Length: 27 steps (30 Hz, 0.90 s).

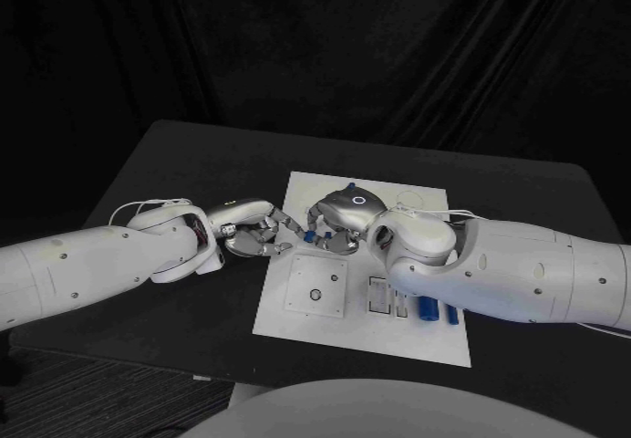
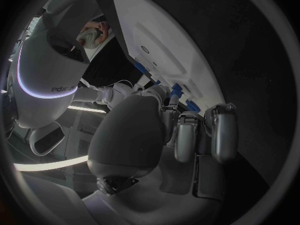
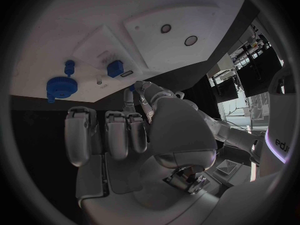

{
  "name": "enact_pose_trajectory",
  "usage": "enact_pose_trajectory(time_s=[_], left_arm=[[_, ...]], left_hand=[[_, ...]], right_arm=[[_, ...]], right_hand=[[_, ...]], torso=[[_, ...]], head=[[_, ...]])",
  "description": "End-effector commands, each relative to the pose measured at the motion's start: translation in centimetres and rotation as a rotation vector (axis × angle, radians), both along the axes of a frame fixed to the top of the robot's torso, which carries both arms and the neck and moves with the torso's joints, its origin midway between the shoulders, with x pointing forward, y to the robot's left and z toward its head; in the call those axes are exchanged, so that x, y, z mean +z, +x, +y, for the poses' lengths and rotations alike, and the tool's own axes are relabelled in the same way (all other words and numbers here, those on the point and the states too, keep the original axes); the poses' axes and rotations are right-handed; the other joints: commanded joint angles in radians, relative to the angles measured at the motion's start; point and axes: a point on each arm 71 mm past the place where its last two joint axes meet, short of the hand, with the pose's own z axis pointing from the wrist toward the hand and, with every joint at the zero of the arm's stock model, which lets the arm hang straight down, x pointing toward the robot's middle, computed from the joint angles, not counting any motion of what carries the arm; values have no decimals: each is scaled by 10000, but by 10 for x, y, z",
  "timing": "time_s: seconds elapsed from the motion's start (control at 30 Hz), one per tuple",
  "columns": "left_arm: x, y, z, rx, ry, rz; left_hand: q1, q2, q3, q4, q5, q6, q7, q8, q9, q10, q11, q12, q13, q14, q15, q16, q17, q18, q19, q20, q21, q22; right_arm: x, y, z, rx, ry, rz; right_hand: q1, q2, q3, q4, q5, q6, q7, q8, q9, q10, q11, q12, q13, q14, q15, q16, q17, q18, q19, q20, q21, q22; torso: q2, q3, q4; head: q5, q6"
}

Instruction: Assemble the parts on the task board

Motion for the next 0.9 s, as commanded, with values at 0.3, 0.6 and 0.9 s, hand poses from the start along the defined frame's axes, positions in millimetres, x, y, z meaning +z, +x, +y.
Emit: enact_pose_trajectory(time_s=[0.3,0.6,0.9], left_arm=[[-10,1,-1,57,324,389],[-14,1,-2,94,372,468],[-17,2,-4,96,392,519]], left_hand=[[7,-64,156,-21,-62,42,69,-83,-45,-130,-4,-70,1132,1057,-29,27,2635,-12,-158,27,-104,2045],[41,-55,268,-57,-80,16,66,-146,-102,-189,9,-119,1103,1057,-12,27,2635,3,-216,42,-159,2025],[58,-48,387,-87,-96,-88,52,-236,-182,-246,13,-167,1075,1057,-3,27,2635,21,-282,55,-222,2002]], right_arm=[[2,0,0,-50,97,-81],[2,0,1,-30,90,-75],[2,-1,4,23,49,-45]], right_hand=[[-74,17,84,-19,-46,48,31,-62,-26,1058,72,-63,2630,1030,32,26,2635,39,672,22,25,2373],[-74,17,84,-19,-46,48,31,-62,-26,1058,72,-63,2630,1030,32,26,2635,39,672,22,25,2373],[-71,22,99,-26,-53,38,38,-81,-39,1058,78,-63,2630,1030,38,26,2635,41,668,27,18,2371]], torso=[[-1,-1,2],[-4,-6,3],[-5,-4,3]], head=[[40,2],[79,2],[96,2]])
